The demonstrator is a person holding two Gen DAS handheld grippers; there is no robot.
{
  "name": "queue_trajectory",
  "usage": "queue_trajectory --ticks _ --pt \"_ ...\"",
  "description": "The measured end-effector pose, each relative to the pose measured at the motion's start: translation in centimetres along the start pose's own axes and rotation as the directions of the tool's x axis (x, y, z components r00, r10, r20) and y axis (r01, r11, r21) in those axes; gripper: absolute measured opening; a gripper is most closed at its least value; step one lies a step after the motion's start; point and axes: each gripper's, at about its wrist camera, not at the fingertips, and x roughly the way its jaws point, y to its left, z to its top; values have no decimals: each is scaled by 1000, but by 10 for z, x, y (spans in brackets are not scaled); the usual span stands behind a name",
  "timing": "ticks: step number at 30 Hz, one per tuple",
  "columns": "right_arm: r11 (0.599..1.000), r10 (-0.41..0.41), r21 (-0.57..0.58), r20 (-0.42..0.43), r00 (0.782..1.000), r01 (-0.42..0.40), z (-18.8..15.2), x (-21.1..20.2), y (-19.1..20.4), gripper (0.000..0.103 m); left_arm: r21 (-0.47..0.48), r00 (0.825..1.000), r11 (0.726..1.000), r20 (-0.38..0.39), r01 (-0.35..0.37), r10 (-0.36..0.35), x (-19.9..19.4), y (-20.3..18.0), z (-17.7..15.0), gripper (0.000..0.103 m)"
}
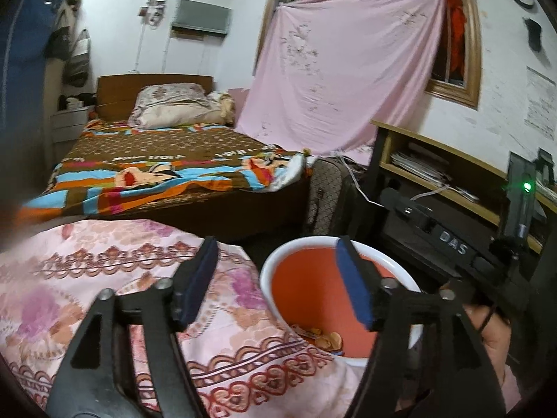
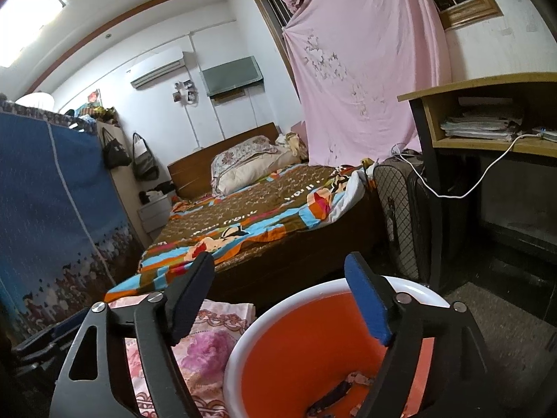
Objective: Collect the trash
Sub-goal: 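Move both tools back over the bedspread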
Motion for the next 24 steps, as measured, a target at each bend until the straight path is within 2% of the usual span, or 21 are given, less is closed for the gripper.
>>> queue_trajectory --ticks 6,8,24 --pt "999 -14 -37 38 999 16 0 -6 10 102 -64 995 994 45 -87 90 -12 20 -1 85" --pt "998 -16 -53 56 998 19 0 -8 13 103 -84 988 988 77 -126 133 -20 26 -2 91" --pt "985 10 -172 109 994 9 -3 -19 49 103 -111 961 966 125 -235 248 -48 48 -8 91"
